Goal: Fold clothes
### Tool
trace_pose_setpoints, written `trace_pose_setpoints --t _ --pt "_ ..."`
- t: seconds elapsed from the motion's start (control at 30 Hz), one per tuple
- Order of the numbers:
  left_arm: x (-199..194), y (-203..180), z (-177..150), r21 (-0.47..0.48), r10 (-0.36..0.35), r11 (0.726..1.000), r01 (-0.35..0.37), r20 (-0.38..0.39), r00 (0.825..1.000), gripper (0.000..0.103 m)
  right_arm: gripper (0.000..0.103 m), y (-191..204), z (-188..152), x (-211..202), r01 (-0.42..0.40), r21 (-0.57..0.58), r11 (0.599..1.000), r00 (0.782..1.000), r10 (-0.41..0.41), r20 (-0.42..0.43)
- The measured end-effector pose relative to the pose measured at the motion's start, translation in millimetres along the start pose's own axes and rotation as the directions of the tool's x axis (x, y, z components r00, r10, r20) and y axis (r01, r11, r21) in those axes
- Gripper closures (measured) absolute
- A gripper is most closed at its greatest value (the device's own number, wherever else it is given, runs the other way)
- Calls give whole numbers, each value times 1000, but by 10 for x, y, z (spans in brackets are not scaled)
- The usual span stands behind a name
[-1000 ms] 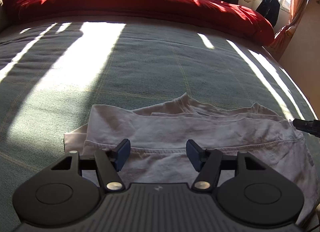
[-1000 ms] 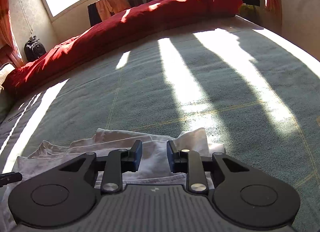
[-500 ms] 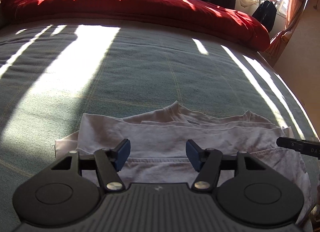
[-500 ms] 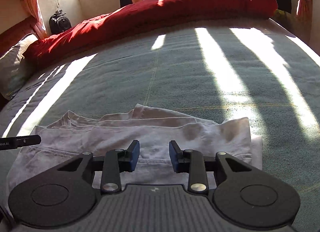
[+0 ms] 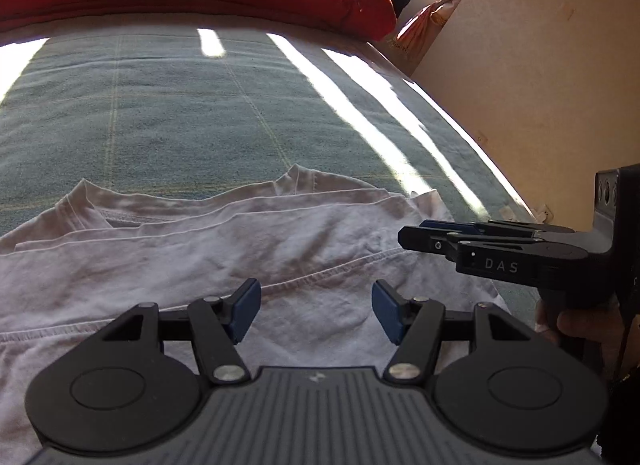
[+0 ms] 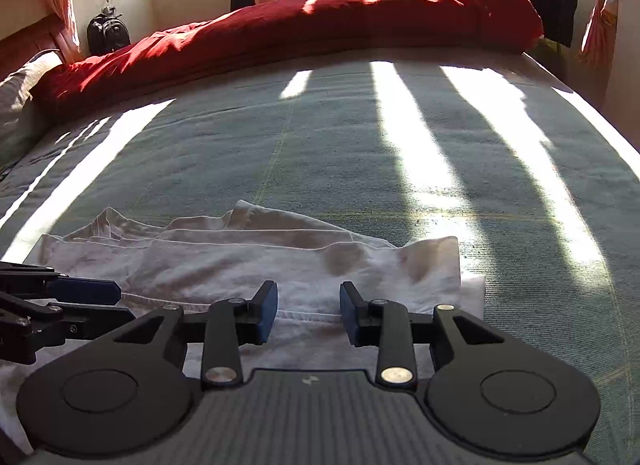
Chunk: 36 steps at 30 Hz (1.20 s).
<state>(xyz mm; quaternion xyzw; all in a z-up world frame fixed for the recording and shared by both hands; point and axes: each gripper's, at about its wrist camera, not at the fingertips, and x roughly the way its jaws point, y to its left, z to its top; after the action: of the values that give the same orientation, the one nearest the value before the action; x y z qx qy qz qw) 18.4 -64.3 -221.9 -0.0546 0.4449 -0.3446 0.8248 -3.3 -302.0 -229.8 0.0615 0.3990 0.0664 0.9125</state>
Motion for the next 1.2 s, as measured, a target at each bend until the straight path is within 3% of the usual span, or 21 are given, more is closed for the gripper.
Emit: trace_pose_setpoints --t 0.33,0.6,0.97,1.1,1.2 --pt "265 90 212 23 89 996 -89 41 995 41 60 -165 -79 -25 -5 54 999 1000 5 9" --pt "-34 145 196 21 164 986 -166 67 984 41 57 -166 -89 -68 -14 59 998 1000 13 18" --pt "-437 297 -11 -52 262 964 -260 49 964 40 52 -372 -174 -184 23 143 989 1000 -23 -3" --pt "-525 292 -54 -68 311 949 -309 21 950 40 50 -457 -191 -284 63 184 981 998 -62 -10" --pt "-624 233 -93 -53 346 937 -345 5 938 40 44 -447 -175 -407 53 184 982 999 -53 -2"
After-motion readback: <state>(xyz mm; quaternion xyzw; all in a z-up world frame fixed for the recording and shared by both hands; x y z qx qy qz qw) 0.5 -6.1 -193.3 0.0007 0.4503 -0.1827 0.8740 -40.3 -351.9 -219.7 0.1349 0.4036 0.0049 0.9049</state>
